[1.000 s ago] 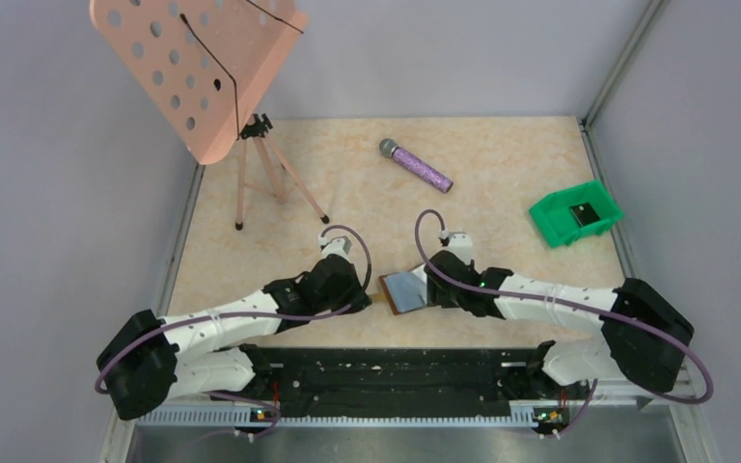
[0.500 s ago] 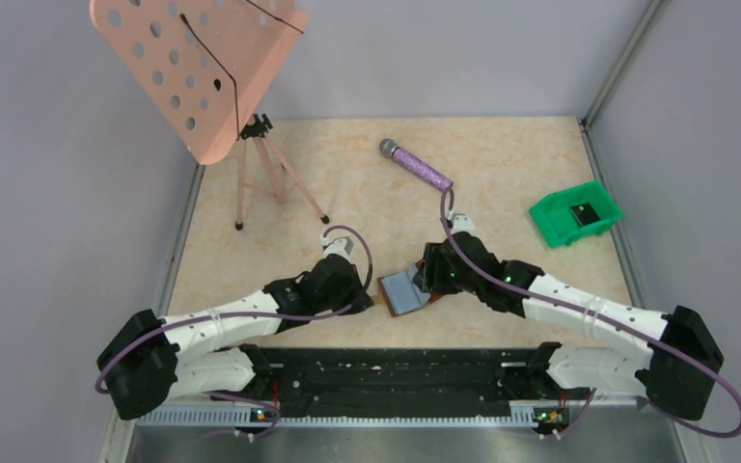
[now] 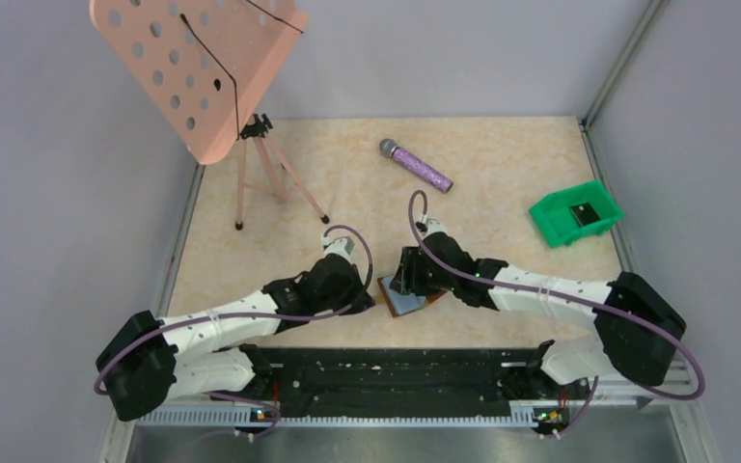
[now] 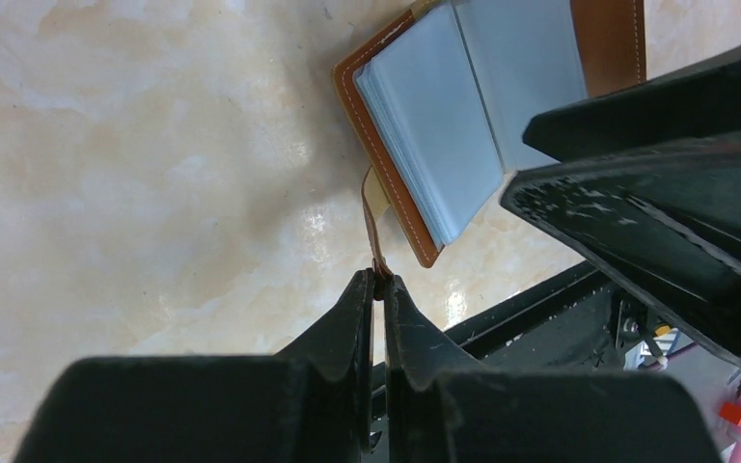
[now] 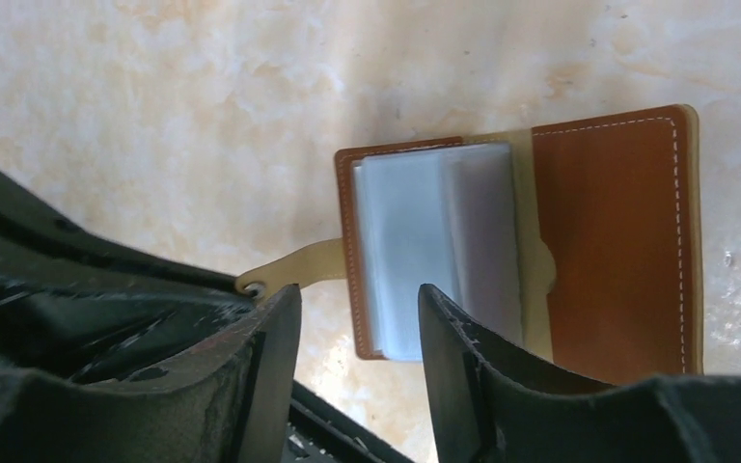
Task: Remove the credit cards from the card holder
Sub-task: Remove the credit card from the card holder.
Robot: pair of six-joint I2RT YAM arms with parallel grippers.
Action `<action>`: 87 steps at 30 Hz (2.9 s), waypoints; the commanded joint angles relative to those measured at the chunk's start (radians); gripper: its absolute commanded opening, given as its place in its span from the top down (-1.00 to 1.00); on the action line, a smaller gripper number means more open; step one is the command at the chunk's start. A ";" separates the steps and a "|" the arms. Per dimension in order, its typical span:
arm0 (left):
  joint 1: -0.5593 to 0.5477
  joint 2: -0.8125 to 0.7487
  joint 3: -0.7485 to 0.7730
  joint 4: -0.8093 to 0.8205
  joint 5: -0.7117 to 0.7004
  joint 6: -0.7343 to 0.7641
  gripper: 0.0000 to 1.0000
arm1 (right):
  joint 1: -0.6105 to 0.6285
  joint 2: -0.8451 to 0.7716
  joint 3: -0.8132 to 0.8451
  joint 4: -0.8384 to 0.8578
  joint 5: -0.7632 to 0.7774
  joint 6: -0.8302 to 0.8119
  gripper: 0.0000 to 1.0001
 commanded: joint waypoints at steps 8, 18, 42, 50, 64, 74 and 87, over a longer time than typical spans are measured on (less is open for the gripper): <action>0.006 -0.029 0.010 0.018 -0.035 0.007 1.00 | 0.009 0.139 -0.006 0.041 0.093 -0.046 -0.27; 0.006 -0.020 0.016 0.006 -0.049 0.019 1.00 | 0.011 0.169 -0.009 0.023 0.107 -0.087 -0.40; 0.006 -0.041 -0.006 -0.006 -0.064 0.021 1.00 | 0.053 0.062 -0.024 -0.087 0.254 -0.043 -0.26; 0.006 -0.035 -0.006 0.000 -0.059 0.013 1.00 | 0.053 0.059 -0.025 -0.064 0.215 -0.051 -0.25; 0.006 -0.028 -0.006 -0.001 -0.066 0.009 1.00 | 0.054 -0.014 -0.027 -0.074 0.194 -0.056 -0.28; 0.006 -0.024 -0.003 0.004 -0.060 0.009 1.00 | 0.063 0.021 -0.027 -0.022 0.142 -0.056 -0.33; 0.006 -0.033 -0.004 0.000 -0.060 0.009 1.00 | 0.088 0.133 0.029 -0.025 0.173 -0.055 -0.46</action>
